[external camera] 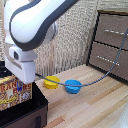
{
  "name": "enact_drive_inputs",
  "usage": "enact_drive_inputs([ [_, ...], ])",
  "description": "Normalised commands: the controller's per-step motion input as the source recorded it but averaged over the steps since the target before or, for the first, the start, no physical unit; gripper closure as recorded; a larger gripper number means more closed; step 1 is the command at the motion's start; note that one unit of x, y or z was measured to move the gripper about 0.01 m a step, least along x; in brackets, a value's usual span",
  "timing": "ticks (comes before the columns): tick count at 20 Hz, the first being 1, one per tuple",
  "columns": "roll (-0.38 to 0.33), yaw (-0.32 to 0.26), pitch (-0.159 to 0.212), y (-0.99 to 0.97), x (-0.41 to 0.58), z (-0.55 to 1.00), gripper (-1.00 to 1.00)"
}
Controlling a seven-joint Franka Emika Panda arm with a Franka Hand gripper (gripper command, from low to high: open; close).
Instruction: Position your gripper near the granola bar, please. Lightly grip the granola bar with your gripping tool. Relocate your gripper along with the granola bar toward the leading division of the caddy with caution. Gently release the granola bar into the leading division of the caddy.
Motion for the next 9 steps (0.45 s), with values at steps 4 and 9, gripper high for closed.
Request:
enact_drive_inputs([
  [4,0.003,0.005,-0.014,-0.1,0.21,-0.08,-1.0],
  [9,0.03,0.004,0.07,-0.14,0.289,0.03,-1.0],
])
